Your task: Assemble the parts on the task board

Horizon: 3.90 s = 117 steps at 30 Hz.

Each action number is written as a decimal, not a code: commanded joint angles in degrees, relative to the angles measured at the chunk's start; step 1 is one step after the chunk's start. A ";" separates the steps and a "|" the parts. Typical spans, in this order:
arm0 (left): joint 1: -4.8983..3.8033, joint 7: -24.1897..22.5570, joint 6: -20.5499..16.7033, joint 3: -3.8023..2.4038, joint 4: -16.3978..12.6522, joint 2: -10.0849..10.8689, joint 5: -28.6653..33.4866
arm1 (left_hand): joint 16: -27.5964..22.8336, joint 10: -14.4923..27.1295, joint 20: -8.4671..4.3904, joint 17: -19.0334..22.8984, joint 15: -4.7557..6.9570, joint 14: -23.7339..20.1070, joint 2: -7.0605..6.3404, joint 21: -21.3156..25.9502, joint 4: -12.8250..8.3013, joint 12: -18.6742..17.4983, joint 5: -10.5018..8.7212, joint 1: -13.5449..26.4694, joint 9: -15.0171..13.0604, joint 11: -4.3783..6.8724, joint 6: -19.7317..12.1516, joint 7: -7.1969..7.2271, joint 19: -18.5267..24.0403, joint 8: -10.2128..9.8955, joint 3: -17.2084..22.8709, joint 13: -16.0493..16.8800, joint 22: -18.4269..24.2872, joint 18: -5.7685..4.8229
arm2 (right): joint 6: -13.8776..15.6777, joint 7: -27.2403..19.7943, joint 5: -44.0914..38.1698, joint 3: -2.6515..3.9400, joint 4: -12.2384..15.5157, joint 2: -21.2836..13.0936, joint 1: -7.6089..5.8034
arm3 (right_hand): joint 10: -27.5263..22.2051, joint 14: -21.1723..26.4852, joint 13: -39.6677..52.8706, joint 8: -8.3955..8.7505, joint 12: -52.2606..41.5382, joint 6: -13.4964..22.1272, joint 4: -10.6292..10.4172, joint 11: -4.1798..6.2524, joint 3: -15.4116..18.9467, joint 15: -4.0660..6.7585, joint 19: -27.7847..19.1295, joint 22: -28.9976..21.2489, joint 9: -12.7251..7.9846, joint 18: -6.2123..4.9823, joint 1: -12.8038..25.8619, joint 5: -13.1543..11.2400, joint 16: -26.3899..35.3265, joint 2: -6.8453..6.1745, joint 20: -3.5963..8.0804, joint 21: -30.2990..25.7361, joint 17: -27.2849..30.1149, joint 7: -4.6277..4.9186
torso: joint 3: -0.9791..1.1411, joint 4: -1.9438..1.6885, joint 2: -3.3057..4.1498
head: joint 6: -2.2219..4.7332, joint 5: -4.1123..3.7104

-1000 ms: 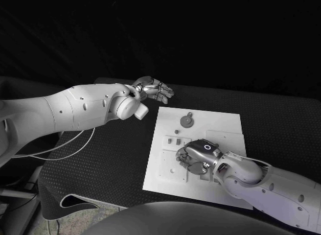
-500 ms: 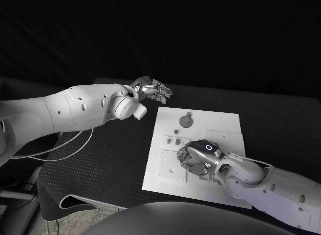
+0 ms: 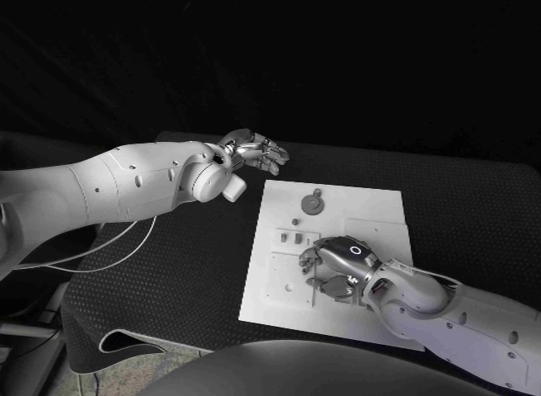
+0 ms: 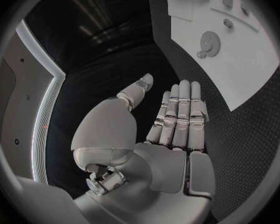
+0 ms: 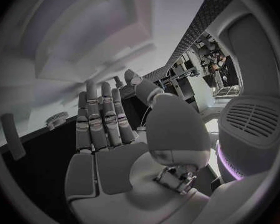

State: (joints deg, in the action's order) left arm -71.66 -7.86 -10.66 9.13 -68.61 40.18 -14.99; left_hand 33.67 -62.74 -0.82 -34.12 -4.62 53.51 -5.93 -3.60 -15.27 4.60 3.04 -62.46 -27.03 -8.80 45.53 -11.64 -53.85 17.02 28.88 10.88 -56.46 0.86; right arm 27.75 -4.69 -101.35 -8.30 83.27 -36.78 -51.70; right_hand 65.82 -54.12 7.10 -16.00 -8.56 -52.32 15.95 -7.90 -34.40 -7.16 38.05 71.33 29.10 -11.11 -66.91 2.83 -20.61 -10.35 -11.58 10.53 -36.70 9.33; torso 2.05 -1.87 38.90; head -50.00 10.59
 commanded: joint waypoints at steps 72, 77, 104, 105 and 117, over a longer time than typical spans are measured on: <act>-0.11 -1.03 0.94 -0.02 0.75 0.22 -0.12 | -0.35 0.19 0.19 -0.37 -0.41 0.01 0.19 -0.33 0.07 0.54 -0.05 0.48 0.01 0.10 0.02 0.13 0.06 0.89 -0.25 0.00 0.25 0.19 | -19.85 5.89 -5.55 2.29 3.31 -9.78 -9.74 | 5.69 -19.49 1.91 -3.36 -0.80 -2.28 -0.33 3.20 -0.76 8.64 22.84 5.01 -1.01 -3.89 2.54 0.04 -15.87 6.14 5.03 7.85 -13.69 -1.43 | -0.02 -0.05 0.03 | 1.97 -3.34; -0.11 -1.02 0.93 -0.02 0.74 0.21 -0.12 | -0.36 0.22 0.19 -0.38 -0.41 0.00 0.20 -0.32 0.09 0.54 -0.05 0.50 0.02 0.10 0.00 0.13 0.07 0.90 -0.26 -0.01 0.26 0.19 | -17.91 6.33 -6.93 2.29 3.45 -9.76 -9.58 | 7.48 -19.99 2.46 -4.10 -1.42 -4.06 0.54 3.90 -1.17 9.28 23.63 5.05 -0.75 -3.89 2.29 0.01 -17.24 8.28 5.50 8.72 -14.37 -2.17 | -0.02 -0.04 0.04 | 1.90 -3.32; -0.10 -0.97 0.95 -0.02 1.02 -0.08 -0.12 | -0.43 0.33 0.18 -0.44 -0.42 -0.03 0.24 -0.31 0.08 0.56 -0.05 0.47 0.05 0.07 -0.09 0.11 0.10 0.94 -0.25 -0.03 0.32 0.19 | -11.20 4.12 -0.32 5.41 12.43 -9.19 -10.25 | 9.70 -20.48 3.62 -4.95 -1.87 -5.93 0.67 4.95 -1.40 10.35 25.08 5.04 0.02 -3.89 0.63 0.05 -20.13 8.96 6.46 10.84 -15.58 -2.89 | -0.06 -0.09 0.04 | 1.43 -1.97; -0.10 -0.97 0.96 -0.02 1.03 -0.13 -0.12 | -0.44 0.33 0.18 -0.44 -0.42 -0.03 0.24 -0.31 0.08 0.56 -0.05 0.47 0.06 0.07 -0.09 0.11 0.10 0.94 -0.25 -0.03 0.33 0.19 | -11.18 3.75 0.12 5.36 12.29 -8.57 -10.22 | 9.70 -20.48 3.62 -4.95 -1.86 -5.92 0.66 4.95 -1.40 10.35 25.08 5.04 0.02 -3.89 0.64 0.05 -20.14 8.98 6.46 10.86 -15.58 -2.88 | -0.08 -0.04 0.03 | 1.36 -1.76; -0.11 -0.98 1.11 -0.03 1.16 -0.79 -0.12 | -0.46 0.36 0.19 -0.47 -0.42 -0.03 0.26 -0.31 0.08 0.58 -0.05 0.46 0.07 0.06 -0.12 0.10 0.11 0.96 -0.25 -0.04 0.35 0.19 | -13.33 2.33 -2.75 2.80 8.52 -0.65 -5.32 | 9.55 -20.23 3.66 -4.80 -1.64 -5.73 0.72 4.91 -1.48 10.32 25.01 5.04 0.03 -3.89 0.59 0.06 -20.24 9.25 6.50 11.04 -15.56 -2.82 | -0.09 -0.21 0.02 | 1.18 -1.14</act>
State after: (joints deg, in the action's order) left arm -71.67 -8.21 -10.35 9.15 -67.41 39.53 -15.01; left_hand 33.45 -62.74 -0.82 -34.51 -4.62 53.51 -5.93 -3.60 -15.27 5.00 3.04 -62.47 -27.04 -8.80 45.53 -11.64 -53.85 17.69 28.89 10.90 -56.16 0.86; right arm 15.68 -0.88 -102.64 -5.45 92.12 -37.57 -57.21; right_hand 75.14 -74.43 10.68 -20.79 -10.17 -57.28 16.61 -3.07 -35.48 2.82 62.66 74.90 28.06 -14.68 -65.95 2.69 -40.49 -1.36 -5.01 21.19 -52.22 6.84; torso 1.94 -2.04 38.92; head -48.77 9.29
